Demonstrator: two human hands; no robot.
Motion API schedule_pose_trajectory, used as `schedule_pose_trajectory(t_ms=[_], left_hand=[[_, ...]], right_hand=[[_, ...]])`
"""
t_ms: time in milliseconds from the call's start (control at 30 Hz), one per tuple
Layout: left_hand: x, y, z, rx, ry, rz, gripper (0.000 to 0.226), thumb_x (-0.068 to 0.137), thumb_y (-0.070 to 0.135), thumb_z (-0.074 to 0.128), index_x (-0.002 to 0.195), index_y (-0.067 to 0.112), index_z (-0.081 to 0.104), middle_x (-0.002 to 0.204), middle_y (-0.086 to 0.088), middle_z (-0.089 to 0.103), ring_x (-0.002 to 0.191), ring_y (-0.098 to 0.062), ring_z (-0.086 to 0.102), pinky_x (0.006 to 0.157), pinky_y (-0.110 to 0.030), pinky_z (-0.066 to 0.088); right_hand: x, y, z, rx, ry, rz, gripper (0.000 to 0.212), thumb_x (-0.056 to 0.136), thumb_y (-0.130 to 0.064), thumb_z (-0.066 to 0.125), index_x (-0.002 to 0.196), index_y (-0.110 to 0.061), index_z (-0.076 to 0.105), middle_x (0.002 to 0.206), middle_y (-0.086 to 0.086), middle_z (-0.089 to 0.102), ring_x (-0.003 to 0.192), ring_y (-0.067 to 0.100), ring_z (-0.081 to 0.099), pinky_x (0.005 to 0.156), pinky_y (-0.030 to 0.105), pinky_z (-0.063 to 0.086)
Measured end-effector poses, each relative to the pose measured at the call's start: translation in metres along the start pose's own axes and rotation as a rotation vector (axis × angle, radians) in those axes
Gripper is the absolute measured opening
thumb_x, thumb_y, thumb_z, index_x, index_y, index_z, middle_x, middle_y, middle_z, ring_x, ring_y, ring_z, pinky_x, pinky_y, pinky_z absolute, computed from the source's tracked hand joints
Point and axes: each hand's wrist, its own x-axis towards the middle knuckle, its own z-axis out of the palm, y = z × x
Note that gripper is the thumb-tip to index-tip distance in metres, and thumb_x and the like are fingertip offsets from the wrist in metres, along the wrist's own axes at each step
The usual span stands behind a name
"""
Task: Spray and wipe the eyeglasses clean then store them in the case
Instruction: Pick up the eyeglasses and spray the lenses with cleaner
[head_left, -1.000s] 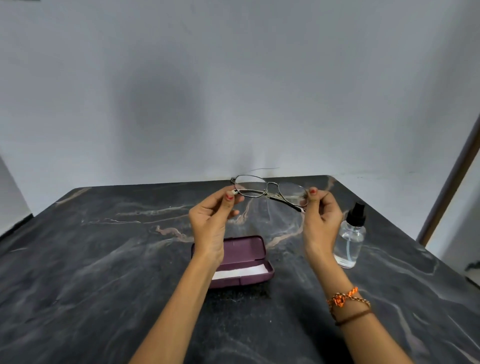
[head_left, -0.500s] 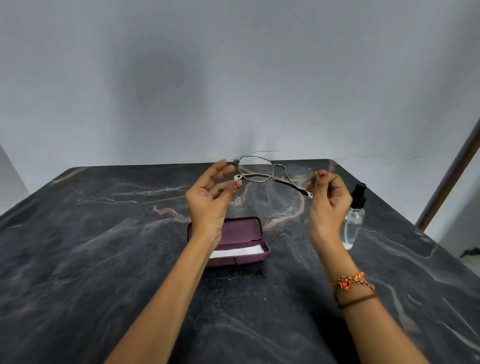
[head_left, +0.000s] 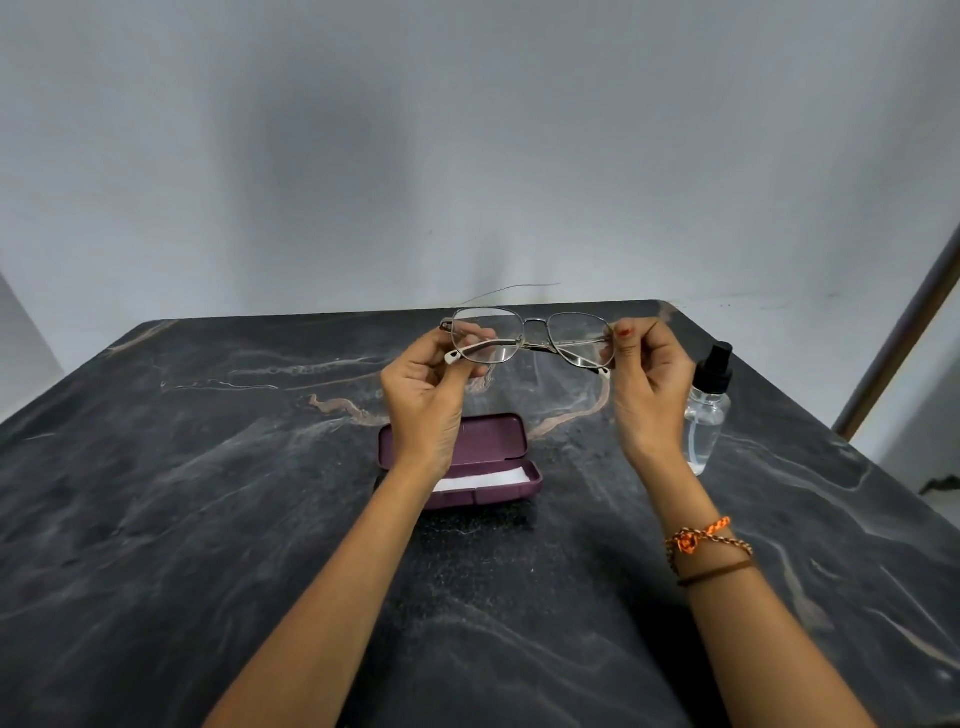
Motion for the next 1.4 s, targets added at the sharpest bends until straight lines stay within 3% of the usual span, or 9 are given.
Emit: schedule_pose_trajectory(t_ms=[267,400,533,700,867,1067,1200,1300,1400], left_hand=[[0.0,-0.001,-0.002,0.102,-0.004,0.098,0.034,0.083,-0.018,0.052,0.094,0.013,0.061,0.076,0.012,0.07,0.077,-0.002,0.065,0.064,-0.015,0.054],[0.002,0.001,-0.008,0.258,-0.063,0.219,0.035,0.083,-0.013,0.055,0.111,0.008,0.054,0.089,0.001,0.063,0.082,0.0,0.062,0.076,-0.016,0.053],[0.009,0.004,-0.012,0.263,-0.091,0.276,0.032,0.083,-0.008,0.056,0.111,0.007,0.056,0.092,0.018,0.063,0.087,-0.009,0.061,0.08,-0.022,0.053],[0.007,0.01,-0.008,0.228,-0.135,0.239,0.026,0.083,0.001,0.055,0.097,0.021,0.063,0.09,0.024,0.065,0.088,-0.017,0.059,0.08,-0.034,0.049],[0.002,0.014,-0.003,0.099,-0.215,0.101,0.013,0.084,0.003,0.054,0.086,0.013,0.062,0.075,0.012,0.071,0.074,-0.01,0.064,0.073,-0.023,0.054],[-0.003,0.018,0.002,0.143,-0.296,0.046,0.012,0.083,0.01,0.058,0.09,0.018,0.062,0.089,0.004,0.067,0.086,-0.026,0.061,0.082,-0.04,0.049],[-0.004,0.016,0.001,0.162,-0.291,0.019,0.006,0.078,0.024,0.063,0.082,0.02,0.065,0.07,0.015,0.07,0.075,-0.009,0.064,0.077,-0.03,0.053],[-0.005,0.015,0.004,0.145,-0.31,0.01,0.008,0.079,0.021,0.057,0.081,0.018,0.064,0.07,0.017,0.069,0.069,0.001,0.062,0.07,-0.016,0.051],[-0.005,0.017,0.005,0.15,-0.307,0.031,0.01,0.083,0.021,0.054,0.083,0.019,0.064,0.074,0.019,0.07,0.068,0.002,0.061,0.068,-0.011,0.049]], right_hand=[[-0.002,-0.005,0.002,-0.056,0.045,-0.031,0.019,0.092,-0.018,0.047,0.076,-0.026,0.054,0.067,-0.008,0.053,0.057,-0.001,0.049,0.058,0.021,0.044],[0.001,-0.008,-0.001,-0.068,0.111,-0.039,0.017,0.091,-0.023,0.046,0.076,-0.026,0.053,0.062,-0.018,0.06,0.057,-0.002,0.051,0.058,0.021,0.044],[0.005,-0.012,-0.002,-0.015,0.183,-0.059,0.02,0.094,-0.018,0.044,0.077,-0.025,0.054,0.073,-0.02,0.069,0.06,-0.001,0.056,0.058,0.019,0.048],[0.007,-0.013,-0.003,0.09,0.238,-0.054,0.018,0.093,-0.021,0.046,0.076,-0.021,0.053,0.064,-0.015,0.07,0.058,0.0,0.06,0.051,0.016,0.048],[0.007,-0.012,-0.005,0.14,0.267,-0.07,0.02,0.093,-0.012,0.045,0.077,-0.019,0.053,0.057,-0.014,0.063,0.056,0.001,0.056,0.056,0.016,0.047],[0.008,-0.012,-0.002,0.181,0.319,-0.085,0.022,0.094,-0.006,0.041,0.078,-0.016,0.051,0.054,-0.013,0.061,0.052,0.0,0.054,0.054,0.016,0.048],[0.008,-0.014,-0.003,0.204,0.361,-0.097,0.022,0.094,-0.006,0.04,0.078,-0.016,0.05,0.054,-0.014,0.061,0.052,-0.001,0.055,0.053,0.017,0.05],[0.009,-0.015,-0.003,0.175,0.359,-0.113,0.021,0.094,-0.006,0.041,0.078,-0.016,0.05,0.053,-0.015,0.06,0.052,-0.001,0.054,0.052,0.016,0.049],[0.01,-0.02,-0.006,0.08,0.318,-0.147,0.02,0.093,-0.008,0.043,0.078,-0.019,0.051,0.055,-0.014,0.059,0.052,0.001,0.051,0.054,0.019,0.045]])
